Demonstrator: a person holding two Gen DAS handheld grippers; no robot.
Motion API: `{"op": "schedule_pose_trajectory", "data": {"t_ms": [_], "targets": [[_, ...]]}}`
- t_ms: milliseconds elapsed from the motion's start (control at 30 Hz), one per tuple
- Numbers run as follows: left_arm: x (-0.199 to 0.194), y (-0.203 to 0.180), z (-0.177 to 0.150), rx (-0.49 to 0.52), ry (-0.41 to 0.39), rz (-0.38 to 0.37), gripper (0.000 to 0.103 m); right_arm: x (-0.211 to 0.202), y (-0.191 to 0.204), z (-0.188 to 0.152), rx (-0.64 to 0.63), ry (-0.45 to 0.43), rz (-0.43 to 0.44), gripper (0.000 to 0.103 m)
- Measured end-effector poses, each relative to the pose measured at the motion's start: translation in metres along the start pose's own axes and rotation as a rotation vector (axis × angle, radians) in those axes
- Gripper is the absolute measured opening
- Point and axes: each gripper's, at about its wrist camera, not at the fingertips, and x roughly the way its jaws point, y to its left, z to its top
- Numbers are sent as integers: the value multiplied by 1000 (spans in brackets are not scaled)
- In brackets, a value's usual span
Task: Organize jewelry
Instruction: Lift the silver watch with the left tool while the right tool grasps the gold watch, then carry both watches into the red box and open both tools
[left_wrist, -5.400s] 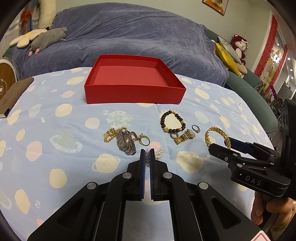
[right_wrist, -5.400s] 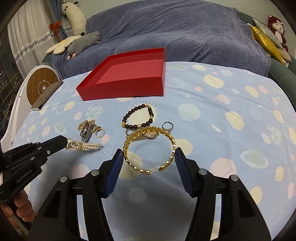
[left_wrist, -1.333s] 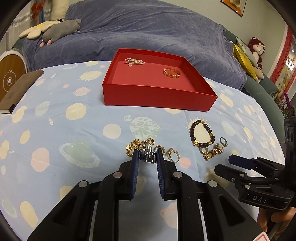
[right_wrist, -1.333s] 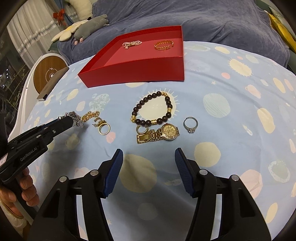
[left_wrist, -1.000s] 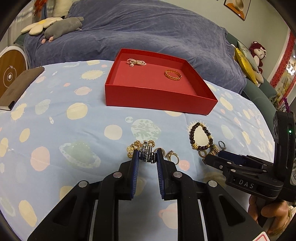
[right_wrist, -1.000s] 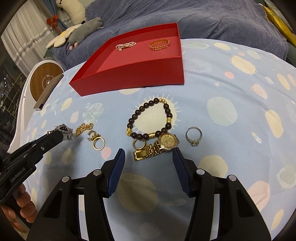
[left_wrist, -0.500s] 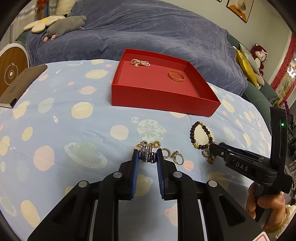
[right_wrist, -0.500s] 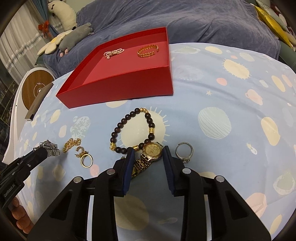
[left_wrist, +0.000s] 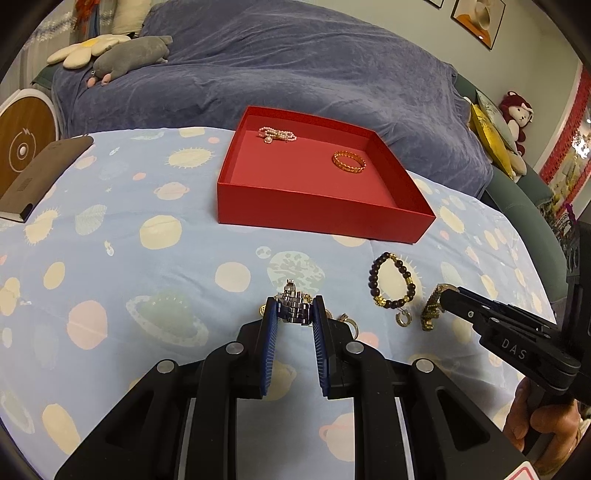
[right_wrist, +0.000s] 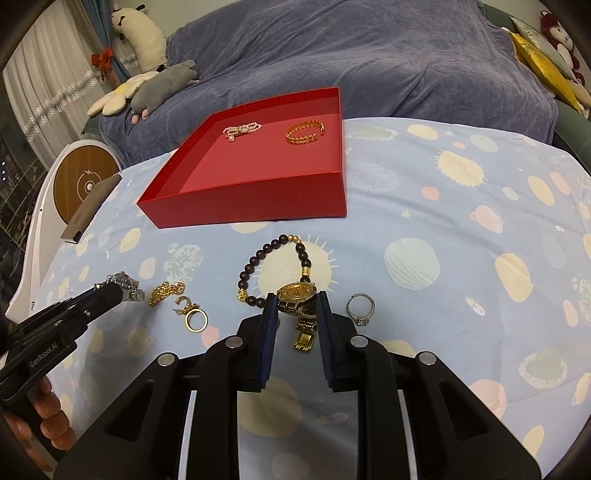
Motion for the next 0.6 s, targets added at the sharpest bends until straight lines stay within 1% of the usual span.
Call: {"op": "schedule_pose_trajectory", "data": {"t_ms": [200,367,433,500,600], "targets": [[-6,-11,12,13,-32,-12,16,-21,6,9,-19,-47,25,20],[-7,-17,28,10,-34,-33,16,-37,8,27,-18,-92,43,20],[-8,-22,40,42,-42,-36,16,-42,8,40,-22,-112,45,20],[-10,-25,56,56,-67,-35,16,-43,6,55,-12,-123,57,20],[-8,-28,85,70,-92,-52,16,-35,4,83,-2,-133,75,20]]}}
